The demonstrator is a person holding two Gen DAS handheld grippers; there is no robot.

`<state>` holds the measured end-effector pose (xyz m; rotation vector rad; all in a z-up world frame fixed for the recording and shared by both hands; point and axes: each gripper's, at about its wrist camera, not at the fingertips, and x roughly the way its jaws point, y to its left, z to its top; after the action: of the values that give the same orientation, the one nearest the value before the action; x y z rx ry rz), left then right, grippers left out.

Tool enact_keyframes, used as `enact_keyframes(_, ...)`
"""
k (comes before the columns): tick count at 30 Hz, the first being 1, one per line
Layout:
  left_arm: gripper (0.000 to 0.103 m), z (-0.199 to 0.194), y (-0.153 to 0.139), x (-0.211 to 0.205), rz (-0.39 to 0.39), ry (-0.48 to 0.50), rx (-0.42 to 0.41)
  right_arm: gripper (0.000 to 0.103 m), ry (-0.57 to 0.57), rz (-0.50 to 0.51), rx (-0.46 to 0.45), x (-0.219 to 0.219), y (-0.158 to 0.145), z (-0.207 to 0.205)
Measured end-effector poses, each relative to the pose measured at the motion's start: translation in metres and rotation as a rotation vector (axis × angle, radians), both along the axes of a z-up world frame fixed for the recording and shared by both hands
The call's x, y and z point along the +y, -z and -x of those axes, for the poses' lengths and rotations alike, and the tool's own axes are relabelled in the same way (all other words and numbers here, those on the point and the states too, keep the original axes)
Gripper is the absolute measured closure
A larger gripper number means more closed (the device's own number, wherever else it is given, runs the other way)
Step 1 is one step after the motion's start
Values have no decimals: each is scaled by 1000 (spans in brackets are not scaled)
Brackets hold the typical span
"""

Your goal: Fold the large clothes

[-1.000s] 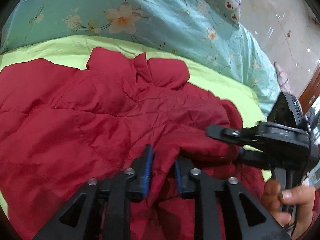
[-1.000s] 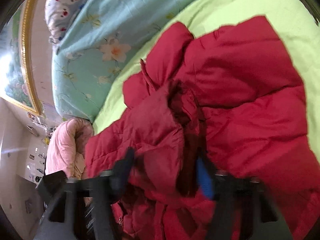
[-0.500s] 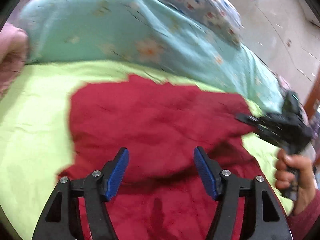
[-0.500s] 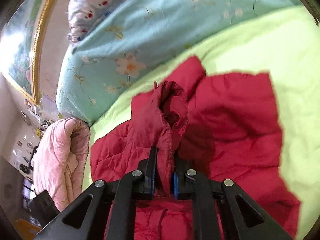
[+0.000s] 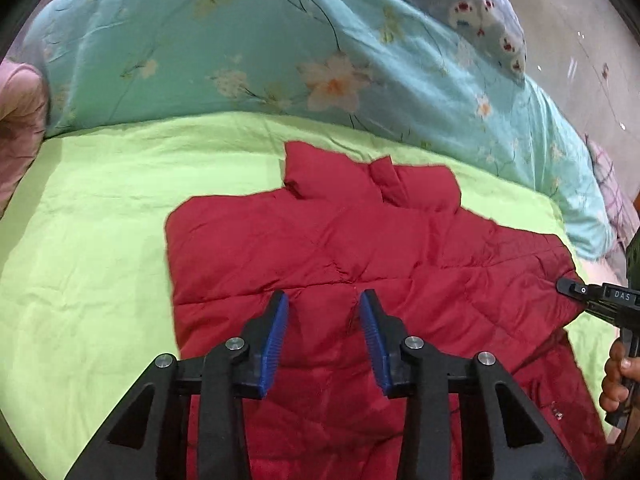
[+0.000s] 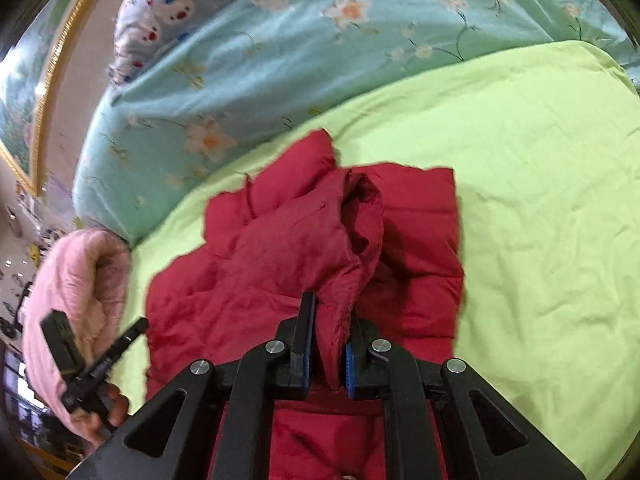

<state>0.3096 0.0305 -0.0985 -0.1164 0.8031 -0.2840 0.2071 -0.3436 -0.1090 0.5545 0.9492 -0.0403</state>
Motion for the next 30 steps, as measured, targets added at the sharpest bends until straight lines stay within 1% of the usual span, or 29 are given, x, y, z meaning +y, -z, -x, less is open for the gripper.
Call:
enact_keyframes(6, 67, -20, 21, -6, -41, 15, 38, 92, 7, 31, 38, -4, 22, -3)
enact_keyframes(9, 67, -29, 30, -12, -64, 19, 51, 92, -2, 70, 62, 0, 31, -5)
enact_keyframes(12, 67, -33, 34, -16, -88, 18, 51, 88, -1, 76, 78, 2, 36, -3)
enact_keyframes(13, 67, -34, 34, -18, -98, 18, 47, 81, 4, 77, 74, 2, 32, -2)
enact_keyframes(14, 67, -33, 33, -19, -106, 20, 44, 78, 12, 81, 67, 3, 27, -1)
enact_keyframes(16, 67, -35, 34, -24, -126, 25, 38, 75, 28, 161, 12, 11, -1, 6)
enact_keyframes(17, 67, -33, 34, -24, -129, 27, 36, 72, 28, 205, -23, 18, -13, 8)
enact_keyframes(18, 67, -34, 35, -25, -128, 26, 35, 69, 12, 256, -67, 28, -28, 10)
enact_keyframes(19, 67, -34, 35, -24, -127, 26, 34, 63, -20, 291, -103, 39, -40, 9)
enact_keyframes(20, 67, -34, 36, -25, -128, 25, 34, 58, -49, 318, -122, 49, -47, 7)
enact_keyframes(21, 67, -34, 36, -26, -130, 25, 33, 57, -75, 352, -134, 58, -52, 4)
enact_keyframes(23, 66, -33, 36, -26, -139, 27, 32, 54, -140, 434, -142, 80, -53, -7)
enact_keyframes(24, 66, -32, 37, -26, -143, 28, 31, 54, -168, 449, -120, 85, -48, -14)
enact_keyframes(25, 66, -31, 37, -25, -142, 29, 31, 54, -176, 487, -82, 88, -43, -21)
enact_keyframes(26, 66, -30, 37, -24, -140, 30, 32, 56, -159, 528, -72, 88, -43, -22)
enact_keyframes(27, 66, -29, 37, -23, -137, 30, 31, 57, -130, 542, -86, 86, -49, -19)
enact_keyframes(28, 66, -28, 37, -23, -137, 30, 29, 55, -77, 508, -138, 77, -63, -10)
enact_keyframes(30, 66, -28, 38, -24, -141, 28, 24, 54, -44, 441, -224, 69, -85, 1)
